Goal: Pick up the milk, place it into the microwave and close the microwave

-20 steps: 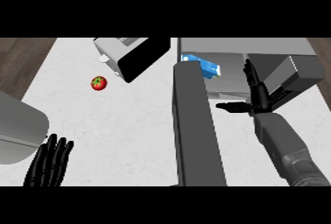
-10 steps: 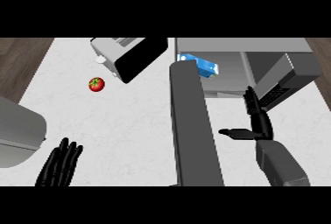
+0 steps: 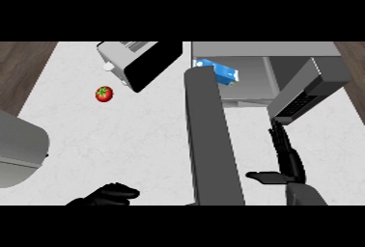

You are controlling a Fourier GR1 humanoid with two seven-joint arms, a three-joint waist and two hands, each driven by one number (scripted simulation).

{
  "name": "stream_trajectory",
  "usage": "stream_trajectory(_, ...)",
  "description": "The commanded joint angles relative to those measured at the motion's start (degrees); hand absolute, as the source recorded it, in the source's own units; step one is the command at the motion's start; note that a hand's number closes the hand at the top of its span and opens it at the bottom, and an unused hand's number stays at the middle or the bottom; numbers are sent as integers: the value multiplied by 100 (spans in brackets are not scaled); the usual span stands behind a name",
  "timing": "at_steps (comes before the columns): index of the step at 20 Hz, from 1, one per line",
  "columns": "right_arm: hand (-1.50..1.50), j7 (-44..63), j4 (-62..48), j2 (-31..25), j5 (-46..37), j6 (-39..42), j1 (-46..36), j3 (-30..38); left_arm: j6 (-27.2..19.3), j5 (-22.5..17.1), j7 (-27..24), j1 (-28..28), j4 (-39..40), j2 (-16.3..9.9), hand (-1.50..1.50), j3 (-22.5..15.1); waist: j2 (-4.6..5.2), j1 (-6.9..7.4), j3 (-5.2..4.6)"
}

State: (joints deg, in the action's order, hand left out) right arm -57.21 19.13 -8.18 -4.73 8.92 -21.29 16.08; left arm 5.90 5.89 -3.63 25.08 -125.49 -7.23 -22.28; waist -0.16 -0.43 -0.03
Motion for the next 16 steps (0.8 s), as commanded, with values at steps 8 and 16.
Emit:
stream_trajectory(8, -150, -103, 1926, -125, 382, 1100, 1740, -413, -3, 367, 73, -993, 1305, 401, 150, -434, -22, -96, -11)
stream_trajectory(16, -150, -208, 2611, -518, 701, 1355, 2595, -470, 803, 250, 674, -2395, 2457, 430, 150, -570, 19, -110, 0)
